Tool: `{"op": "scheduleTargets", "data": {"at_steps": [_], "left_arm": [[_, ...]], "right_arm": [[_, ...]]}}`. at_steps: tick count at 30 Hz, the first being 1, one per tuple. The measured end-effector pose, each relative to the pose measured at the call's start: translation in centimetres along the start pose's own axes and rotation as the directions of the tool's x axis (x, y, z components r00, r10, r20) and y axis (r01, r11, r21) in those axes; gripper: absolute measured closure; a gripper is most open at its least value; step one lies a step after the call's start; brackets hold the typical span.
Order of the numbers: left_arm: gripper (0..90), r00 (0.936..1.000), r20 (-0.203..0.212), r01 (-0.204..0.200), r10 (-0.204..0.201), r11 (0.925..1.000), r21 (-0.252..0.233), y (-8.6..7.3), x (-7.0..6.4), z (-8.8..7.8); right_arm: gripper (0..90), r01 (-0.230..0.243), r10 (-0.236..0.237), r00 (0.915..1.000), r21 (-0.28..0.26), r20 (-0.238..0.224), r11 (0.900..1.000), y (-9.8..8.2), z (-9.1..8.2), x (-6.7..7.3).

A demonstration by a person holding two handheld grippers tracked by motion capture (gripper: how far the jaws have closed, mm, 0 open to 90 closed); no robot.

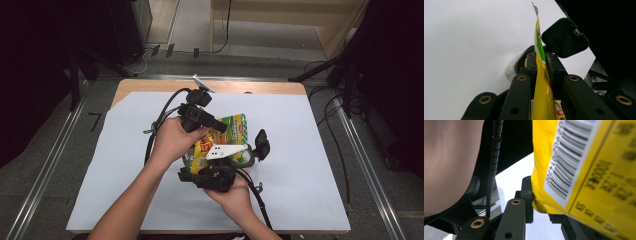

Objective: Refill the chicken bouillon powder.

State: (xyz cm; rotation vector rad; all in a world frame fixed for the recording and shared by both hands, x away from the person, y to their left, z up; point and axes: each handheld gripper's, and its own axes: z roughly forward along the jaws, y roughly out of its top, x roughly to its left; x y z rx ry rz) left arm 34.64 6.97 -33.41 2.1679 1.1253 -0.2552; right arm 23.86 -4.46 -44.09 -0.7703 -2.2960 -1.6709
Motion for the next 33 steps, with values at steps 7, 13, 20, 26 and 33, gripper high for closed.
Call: {"op": "scheduleTargets", "data": {"at_steps": [7, 13, 20, 26, 33], "left_arm": [[82.8, 0.9997, -0.024, 0.004, -0.004, 1.0000, -0.002, 0.0, 0.2, -0.1], [82.5, 0.9989, -0.043, 0.021, -0.021, 0.9998, 0.003, 0.0, 0.6, -0.2], [82.3, 0.9993, -0.012, 0.035, -0.035, 0.9991, 0.025, 0.3, 0.7, 0.1], [82.1, 0.9989, -0.042, 0.019, -0.018, 0.9989, 0.042, 0.7, 0.5, 0.1], [82.0, 0.9992, -0.039, 0.007, -0.004, 0.9981, 0.061, 1.1, -0.2, 0.3]], "right_arm": [[77.9, 0.013, -0.013, 0.9998, -0.002, 0.012, 1.000, 0.1, 0.0, 0.3], [75.2, 0.032, -0.032, 0.9987, 0.000, 0.039, 0.999, 0.3, 0.0, 0.4], [76.4, 0.029, -0.029, 0.9990, 0.003, 0.034, 1.000, 0.4, 0.0, 0.5], [76.4, 0.026, -0.026, 0.9991, 0.002, 0.035, 1.000, 0.5, 0.0, 0.4], [76.5, 0.028, -0.028, 0.9992, -0.011, 0.030, 1.000, 0.6, -0.2, 0.4]]}}
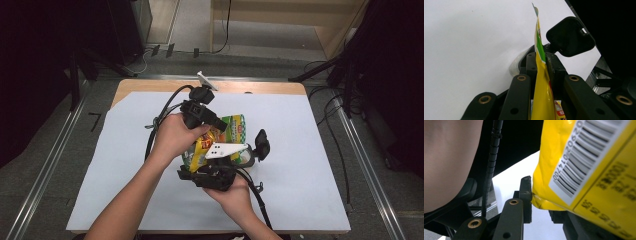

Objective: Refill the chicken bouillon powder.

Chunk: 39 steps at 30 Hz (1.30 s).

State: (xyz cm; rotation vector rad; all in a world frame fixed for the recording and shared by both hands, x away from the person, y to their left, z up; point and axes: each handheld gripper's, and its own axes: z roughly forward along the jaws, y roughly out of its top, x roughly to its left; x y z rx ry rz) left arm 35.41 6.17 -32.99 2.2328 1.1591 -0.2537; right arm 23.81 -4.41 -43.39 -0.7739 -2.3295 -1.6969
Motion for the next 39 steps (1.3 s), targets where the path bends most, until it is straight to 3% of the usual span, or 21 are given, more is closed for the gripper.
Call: {"op": "scheduleTargets", "data": {"at_steps": [18, 34, 39], "left_arm": [[82.0, 1.0000, 0.004, -0.003, 0.003, 0.9999, -0.011, 0.1, -0.1, -0.3], [82.0, 0.9995, 0.010, 0.029, -0.029, 0.9996, 0.006, 0.5, 0.9, 0.0], [82.1, 0.9997, 0.006, 0.023, -0.023, 0.9997, 0.006, 0.5, 0.7, 0.0]], "right_arm": [[75.6, 0.018, -0.018, 0.9998, -0.001, 0.010, 1.000, 0.2, -0.1, 0.0], [75.8, 0.002, -0.002, 1.0000, 0.014, 0.010, 1.000, 0.4, 0.0, -0.4], [76.0, 0.001, -0.001, 0.9999, 0.010, 0.010, 1.000, 0.4, 0.0, -0.4]]}}
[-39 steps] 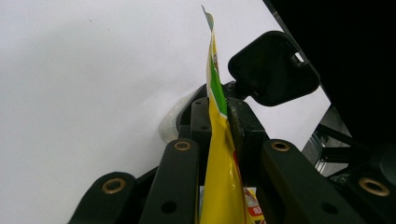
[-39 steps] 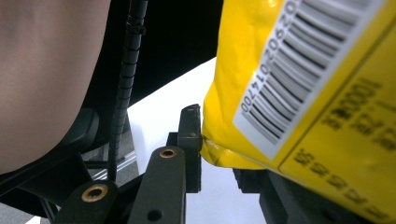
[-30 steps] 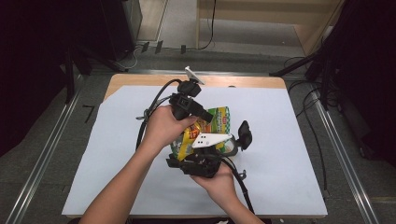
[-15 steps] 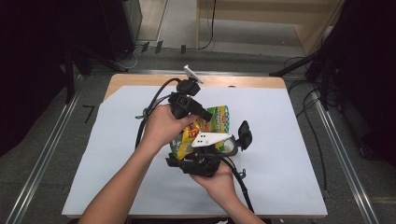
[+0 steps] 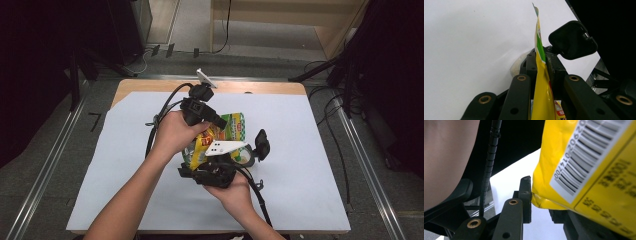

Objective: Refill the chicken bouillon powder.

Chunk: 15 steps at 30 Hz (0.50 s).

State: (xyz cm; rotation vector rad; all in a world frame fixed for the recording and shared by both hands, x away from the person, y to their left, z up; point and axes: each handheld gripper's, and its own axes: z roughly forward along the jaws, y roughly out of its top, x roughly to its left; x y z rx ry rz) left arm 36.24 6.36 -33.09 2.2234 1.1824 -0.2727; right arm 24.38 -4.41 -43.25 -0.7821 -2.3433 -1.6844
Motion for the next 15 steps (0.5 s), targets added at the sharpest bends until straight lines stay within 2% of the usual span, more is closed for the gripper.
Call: {"op": "scheduleTargets", "data": {"at_steps": [11, 15], "left_arm": [[82.1, 1.0000, -0.004, 0.000, 0.000, 1.0000, -0.007, 0.15, 0.02, -0.23], [82.1, 0.9999, -0.016, 0.002, -0.002, 0.9999, -0.014, 0.24, 0.35, -0.24]], "right_arm": [[75.8, 0.001, 0.000, 1.0000, -0.006, 0.002, 1.000, 0.19, -0.01, -0.07], [75.0, -0.003, 0.003, 0.9998, -0.007, 0.019, 1.000, 0.25, 0.17, -0.21]]}}
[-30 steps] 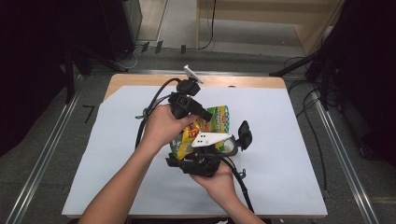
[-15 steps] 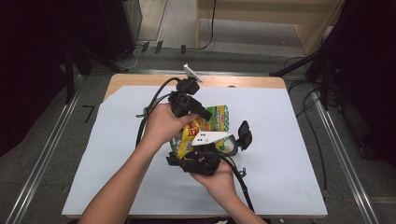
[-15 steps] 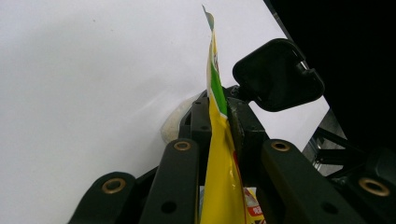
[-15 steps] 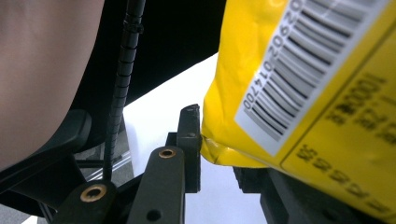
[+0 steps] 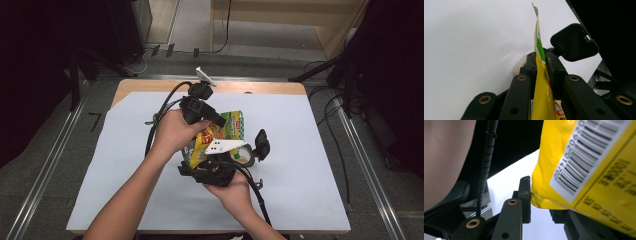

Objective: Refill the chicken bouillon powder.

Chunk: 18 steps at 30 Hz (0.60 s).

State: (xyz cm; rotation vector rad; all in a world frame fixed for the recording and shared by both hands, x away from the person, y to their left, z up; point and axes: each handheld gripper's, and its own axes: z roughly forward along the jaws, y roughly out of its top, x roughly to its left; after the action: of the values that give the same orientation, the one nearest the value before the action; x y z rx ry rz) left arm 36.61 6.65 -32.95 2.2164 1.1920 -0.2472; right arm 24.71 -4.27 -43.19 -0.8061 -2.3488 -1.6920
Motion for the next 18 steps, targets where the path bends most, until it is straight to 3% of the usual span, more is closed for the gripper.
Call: {"op": "scheduleTargets", "data": {"at_steps": [8, 18], "left_arm": [[82.1, 0.9999, -0.007, 0.015, -0.015, 0.9999, -0.006, 0.34, 0.22, -0.08], [82.2, 0.9999, -0.001, 0.015, -0.015, 0.9996, 0.023, 0.89, 0.11, 0.32]], "right_arm": [[74.4, -0.007, 0.007, 0.9997, 0.013, 0.022, 1.000, 0.31, -0.07, -0.21], [75.6, -0.024, 0.024, 0.9997, -0.001, 0.003, 1.000, 0.44, -0.24, -0.40]]}}
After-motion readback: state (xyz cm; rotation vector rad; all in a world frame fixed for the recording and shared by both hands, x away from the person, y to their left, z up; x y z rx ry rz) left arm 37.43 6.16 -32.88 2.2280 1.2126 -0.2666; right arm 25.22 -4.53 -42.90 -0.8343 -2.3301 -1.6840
